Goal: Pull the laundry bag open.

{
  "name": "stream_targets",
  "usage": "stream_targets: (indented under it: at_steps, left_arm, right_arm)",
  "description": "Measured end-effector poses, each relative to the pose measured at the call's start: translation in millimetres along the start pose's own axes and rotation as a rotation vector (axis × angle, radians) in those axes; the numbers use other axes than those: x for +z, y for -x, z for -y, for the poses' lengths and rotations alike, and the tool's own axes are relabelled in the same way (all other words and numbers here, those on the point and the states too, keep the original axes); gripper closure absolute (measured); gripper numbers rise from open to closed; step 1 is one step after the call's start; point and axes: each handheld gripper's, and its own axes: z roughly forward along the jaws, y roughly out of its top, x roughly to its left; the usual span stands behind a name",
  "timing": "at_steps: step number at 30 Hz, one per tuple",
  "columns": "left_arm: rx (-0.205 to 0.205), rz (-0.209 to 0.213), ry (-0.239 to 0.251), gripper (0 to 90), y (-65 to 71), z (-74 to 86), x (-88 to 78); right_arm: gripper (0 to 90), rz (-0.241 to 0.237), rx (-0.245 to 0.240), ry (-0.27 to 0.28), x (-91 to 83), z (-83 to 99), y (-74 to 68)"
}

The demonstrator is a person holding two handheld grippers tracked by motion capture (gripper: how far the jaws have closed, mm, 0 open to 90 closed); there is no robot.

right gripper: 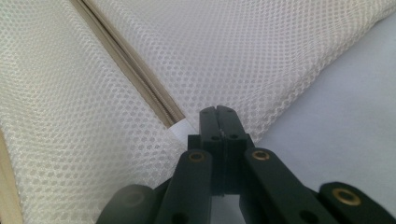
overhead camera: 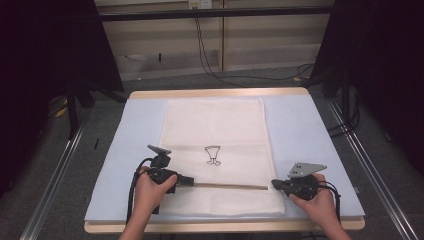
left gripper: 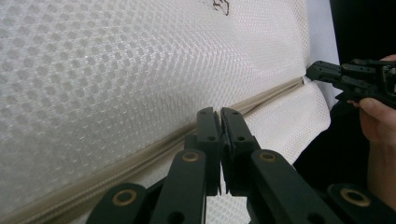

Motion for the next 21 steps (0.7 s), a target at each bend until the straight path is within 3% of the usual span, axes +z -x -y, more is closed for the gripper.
stream_targets:
  at_steps: [21]
  left_arm:
    - [-0.040, 0.006, 0.047, 87.3, -22.5, 9.3, -32.1]
  right_arm:
    - [90.0, -0.003, 0.006, 0.002, 0.2, 0.1, 0.4]
